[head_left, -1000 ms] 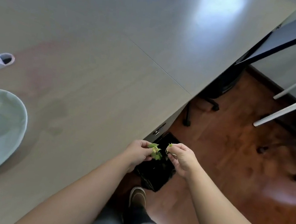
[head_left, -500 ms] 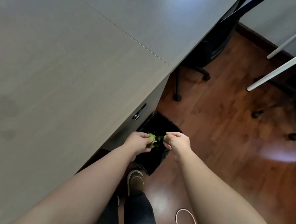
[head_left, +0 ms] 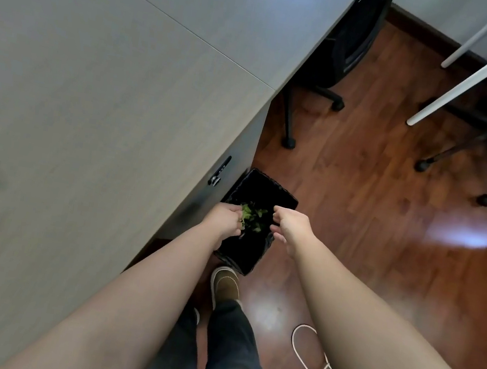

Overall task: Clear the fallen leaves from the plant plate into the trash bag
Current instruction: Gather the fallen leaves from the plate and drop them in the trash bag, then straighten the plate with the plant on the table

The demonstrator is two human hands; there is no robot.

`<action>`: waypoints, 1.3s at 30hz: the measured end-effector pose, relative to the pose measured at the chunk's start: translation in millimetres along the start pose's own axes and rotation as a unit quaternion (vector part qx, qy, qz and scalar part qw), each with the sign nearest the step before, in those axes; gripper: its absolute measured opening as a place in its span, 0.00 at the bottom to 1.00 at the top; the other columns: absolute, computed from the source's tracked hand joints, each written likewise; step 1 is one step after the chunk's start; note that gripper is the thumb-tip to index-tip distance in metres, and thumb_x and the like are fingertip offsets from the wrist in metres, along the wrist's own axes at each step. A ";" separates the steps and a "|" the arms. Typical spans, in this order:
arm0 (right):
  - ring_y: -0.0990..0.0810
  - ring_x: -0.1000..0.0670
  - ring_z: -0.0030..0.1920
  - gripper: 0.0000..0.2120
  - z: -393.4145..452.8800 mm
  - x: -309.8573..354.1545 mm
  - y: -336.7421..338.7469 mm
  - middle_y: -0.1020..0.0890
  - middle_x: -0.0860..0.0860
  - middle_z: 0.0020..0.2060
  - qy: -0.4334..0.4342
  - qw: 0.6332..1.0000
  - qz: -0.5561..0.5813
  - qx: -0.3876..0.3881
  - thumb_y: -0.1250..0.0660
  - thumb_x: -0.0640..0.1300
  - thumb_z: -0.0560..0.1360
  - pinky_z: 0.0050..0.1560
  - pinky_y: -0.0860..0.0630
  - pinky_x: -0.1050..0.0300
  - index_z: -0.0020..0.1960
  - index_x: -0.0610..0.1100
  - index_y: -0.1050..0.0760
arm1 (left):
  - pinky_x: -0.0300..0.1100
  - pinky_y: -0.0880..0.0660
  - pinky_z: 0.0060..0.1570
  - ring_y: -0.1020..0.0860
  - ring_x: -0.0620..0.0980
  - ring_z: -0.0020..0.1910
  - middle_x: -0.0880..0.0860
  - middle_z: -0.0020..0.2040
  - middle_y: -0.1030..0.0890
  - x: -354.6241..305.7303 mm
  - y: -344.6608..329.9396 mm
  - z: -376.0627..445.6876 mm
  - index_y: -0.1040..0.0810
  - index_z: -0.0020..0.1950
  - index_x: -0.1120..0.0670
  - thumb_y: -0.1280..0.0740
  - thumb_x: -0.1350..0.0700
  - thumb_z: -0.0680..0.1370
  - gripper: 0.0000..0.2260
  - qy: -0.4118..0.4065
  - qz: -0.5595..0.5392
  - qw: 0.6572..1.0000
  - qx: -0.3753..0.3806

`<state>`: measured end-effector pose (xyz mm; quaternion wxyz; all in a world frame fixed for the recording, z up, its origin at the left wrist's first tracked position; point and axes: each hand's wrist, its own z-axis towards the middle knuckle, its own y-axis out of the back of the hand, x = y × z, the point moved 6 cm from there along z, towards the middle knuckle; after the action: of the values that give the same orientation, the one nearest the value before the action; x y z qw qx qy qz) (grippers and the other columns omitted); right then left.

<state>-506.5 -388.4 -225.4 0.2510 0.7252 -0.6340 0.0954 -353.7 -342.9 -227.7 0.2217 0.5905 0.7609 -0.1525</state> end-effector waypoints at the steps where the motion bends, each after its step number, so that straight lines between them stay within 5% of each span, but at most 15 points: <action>1: 0.19 0.44 0.57 0.06 -2.2 0.2 1.2 0.19 0.43 0.58 0.002 1.000 -0.002 0.002 0.35 0.43 0.75 0.61 0.23 0.50 0.51 0.43 0.23 | 0.35 0.27 0.37 0.27 0.47 0.37 0.53 0.41 0.26 -0.9 1.1 -1.4 0.23 0.54 0.55 0.43 0.63 0.82 0.10 -0.004 0.006 1.000 -0.001; 3: 0.19 0.45 0.53 0.05 -7.6 2.8 3.1 0.19 0.44 0.56 0.008 1.000 -0.003 0.006 0.35 0.43 0.75 0.59 0.22 0.51 0.49 0.43 0.22 | 0.38 0.23 0.46 0.23 0.48 0.45 0.53 0.46 0.22 -4.6 5.7 -7.5 0.25 0.65 0.57 0.42 0.62 0.81 0.13 -0.024 0.020 0.999 -0.006; 5: 0.21 0.48 0.44 0.04 -17.5 8.4 3.0 0.19 0.45 0.49 0.016 1.000 0.006 0.014 0.35 0.43 0.76 0.50 0.22 0.55 0.46 0.44 0.22 | 0.38 0.23 0.46 0.22 0.47 0.45 0.51 0.44 0.21 -7.5 11.1 -16.2 0.25 0.65 0.60 0.40 0.62 0.81 0.13 -0.042 0.021 0.999 -0.005; 8: 0.27 0.51 0.36 0.09 -35.9 23.3 -2.8 0.21 0.48 0.40 0.047 0.998 0.025 0.020 0.37 0.41 0.76 0.37 0.29 0.60 0.53 0.42 0.20 | 0.38 0.21 0.44 0.20 0.50 0.48 0.54 0.47 0.19 -14.3 22.9 -35.1 0.22 0.61 0.59 0.37 0.61 0.80 0.11 -0.066 0.011 0.998 -0.007; 13: 0.24 0.51 0.36 0.12 -78.6 58.8 -33.7 0.19 0.48 0.39 0.124 0.989 0.036 0.069 0.41 0.39 0.77 0.40 0.26 0.58 0.51 0.44 0.20 | 0.38 0.23 0.38 0.19 0.47 0.40 0.53 0.44 0.18 -35.4 45.5 -80.9 0.21 0.48 0.52 0.37 0.57 0.80 0.06 -0.110 -0.023 0.994 0.006; 17: 0.24 0.51 0.34 0.10 -121.6 82.2 -75.6 0.20 0.47 0.36 0.172 0.973 0.033 0.152 0.41 0.38 0.77 0.37 0.27 0.59 0.48 0.43 0.21 | 0.34 0.26 0.30 0.23 0.45 0.32 0.52 0.40 0.20 -43.5 86.4 -117.1 0.22 0.50 0.56 0.40 0.56 0.81 0.08 -0.125 -0.075 0.989 -0.017; 23: 0.24 0.51 0.35 0.05 -174.1 92.1 -141.5 0.20 0.48 0.37 0.218 0.942 -0.056 0.248 0.34 0.39 0.74 0.36 0.27 0.60 0.46 0.44 0.20 | 0.36 0.25 0.36 0.24 0.46 0.35 0.52 0.42 0.19 -36.2 172.5 -164.7 0.21 0.50 0.57 0.40 0.56 0.82 0.09 -0.146 -0.153 0.971 -0.111; 39: 0.27 0.50 0.34 0.08 -279.0 27.0 -322.3 0.21 0.48 0.35 0.269 0.832 -0.308 0.375 0.25 0.44 0.67 0.35 0.30 0.58 0.38 0.45 0.23 | 0.36 0.22 0.31 0.24 0.47 0.33 0.52 0.36 0.21 112.6 355.0 -259.3 0.23 0.41 0.56 0.32 0.53 0.78 0.09 -0.103 -0.397 0.850 -0.329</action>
<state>-139.7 -254.0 -52.7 0.1371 0.8671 -0.2007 0.4348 -74.5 -30.3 -53.6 0.4008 0.1112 0.9090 -0.0281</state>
